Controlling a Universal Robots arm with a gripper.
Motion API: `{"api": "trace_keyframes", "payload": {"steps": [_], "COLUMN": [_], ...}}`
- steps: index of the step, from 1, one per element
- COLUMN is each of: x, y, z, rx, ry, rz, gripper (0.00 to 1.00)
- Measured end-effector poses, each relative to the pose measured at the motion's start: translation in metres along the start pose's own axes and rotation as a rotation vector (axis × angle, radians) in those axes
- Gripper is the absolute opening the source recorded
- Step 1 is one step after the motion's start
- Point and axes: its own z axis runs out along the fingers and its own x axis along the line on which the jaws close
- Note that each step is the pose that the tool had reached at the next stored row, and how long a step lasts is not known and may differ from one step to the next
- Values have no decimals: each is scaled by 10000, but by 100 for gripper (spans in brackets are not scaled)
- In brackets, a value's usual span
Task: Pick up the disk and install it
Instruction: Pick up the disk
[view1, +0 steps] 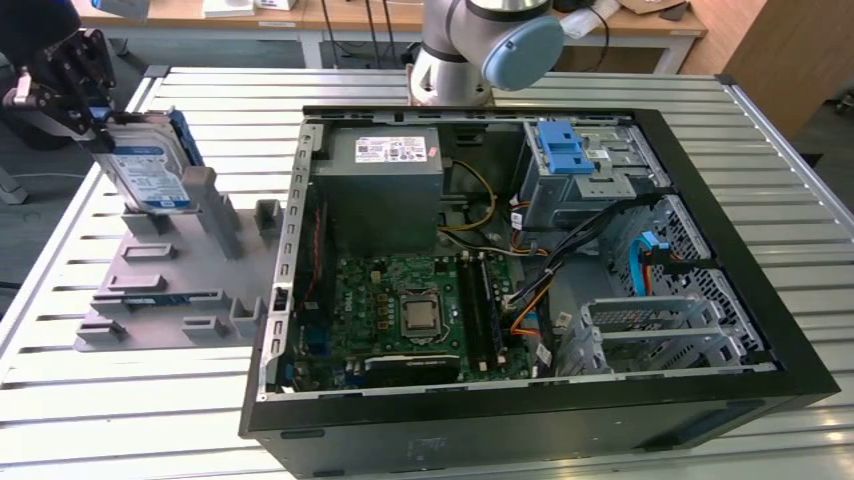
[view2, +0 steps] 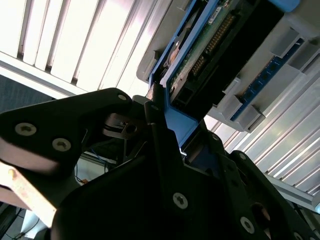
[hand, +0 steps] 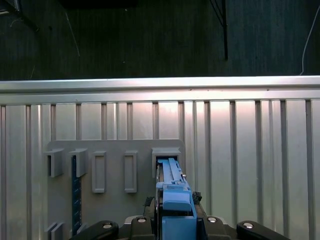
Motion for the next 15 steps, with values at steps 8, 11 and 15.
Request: {"api": "trace_keyframes", "payload": {"steps": [8,11,15], "x": [0,0,0], "y": [0,0,0], "z": [-13,-18,-29], "rx": [-2,-3,-3], "ry": [1,1,1], "rz": [0,0,0], "gripper": [36,36,36]}}
